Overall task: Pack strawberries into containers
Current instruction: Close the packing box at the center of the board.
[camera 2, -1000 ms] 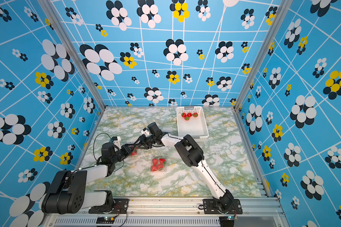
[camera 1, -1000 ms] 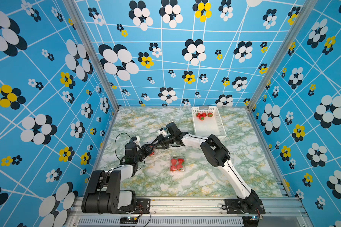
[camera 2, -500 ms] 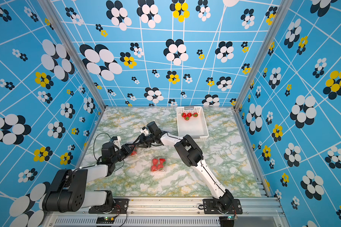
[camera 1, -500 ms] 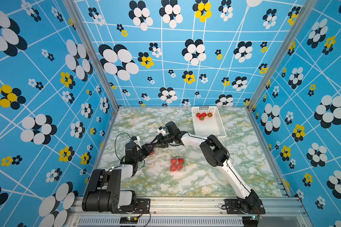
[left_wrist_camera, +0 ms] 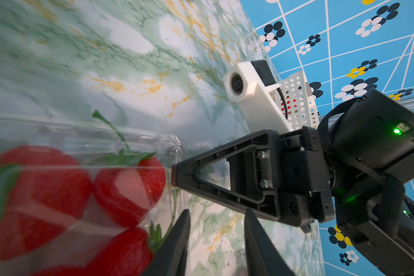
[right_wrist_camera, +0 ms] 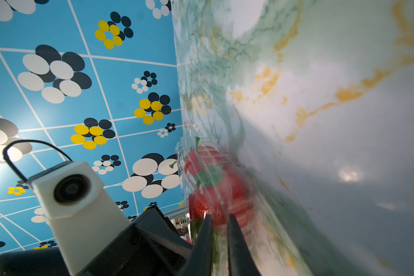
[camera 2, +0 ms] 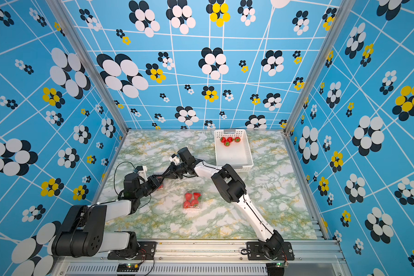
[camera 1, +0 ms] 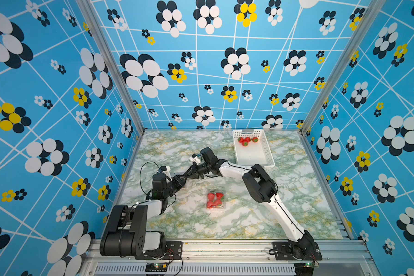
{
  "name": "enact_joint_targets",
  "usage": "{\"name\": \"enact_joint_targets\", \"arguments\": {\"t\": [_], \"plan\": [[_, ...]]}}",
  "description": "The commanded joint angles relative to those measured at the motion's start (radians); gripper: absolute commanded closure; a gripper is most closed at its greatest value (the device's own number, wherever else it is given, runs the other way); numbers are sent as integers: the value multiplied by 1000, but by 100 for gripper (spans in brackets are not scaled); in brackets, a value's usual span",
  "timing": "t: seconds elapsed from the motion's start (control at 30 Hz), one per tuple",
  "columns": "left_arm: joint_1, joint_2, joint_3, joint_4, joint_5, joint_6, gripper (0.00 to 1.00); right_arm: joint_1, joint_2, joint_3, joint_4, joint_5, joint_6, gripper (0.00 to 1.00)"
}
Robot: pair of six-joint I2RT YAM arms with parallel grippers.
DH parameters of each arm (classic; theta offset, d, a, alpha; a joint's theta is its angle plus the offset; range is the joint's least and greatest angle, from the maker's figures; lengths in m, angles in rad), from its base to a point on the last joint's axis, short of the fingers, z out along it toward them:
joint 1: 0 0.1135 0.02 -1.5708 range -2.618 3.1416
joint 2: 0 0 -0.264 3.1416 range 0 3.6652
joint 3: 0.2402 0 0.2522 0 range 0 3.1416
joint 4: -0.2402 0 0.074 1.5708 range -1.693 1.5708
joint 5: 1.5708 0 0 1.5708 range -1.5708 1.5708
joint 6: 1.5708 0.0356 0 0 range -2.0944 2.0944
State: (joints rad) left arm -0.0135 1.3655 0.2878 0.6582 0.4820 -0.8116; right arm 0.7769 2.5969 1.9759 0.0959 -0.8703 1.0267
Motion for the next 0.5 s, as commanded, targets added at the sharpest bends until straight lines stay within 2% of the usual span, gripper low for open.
{"name": "enact_joint_targets", "arguments": {"t": [0.0, 0.1, 0.47], "plan": [[-4, -11, -1, -6, 5, -1, 61, 7, 4, -9, 13, -7, -3, 69], [-4, -28, 2, -23, 2, 4, 61, 5, -17, -32, 61, -4, 16, 61], [9, -117, -2, -78, -11, 15, 61, 2, -39, -45, 91, -4, 29, 53]]}}
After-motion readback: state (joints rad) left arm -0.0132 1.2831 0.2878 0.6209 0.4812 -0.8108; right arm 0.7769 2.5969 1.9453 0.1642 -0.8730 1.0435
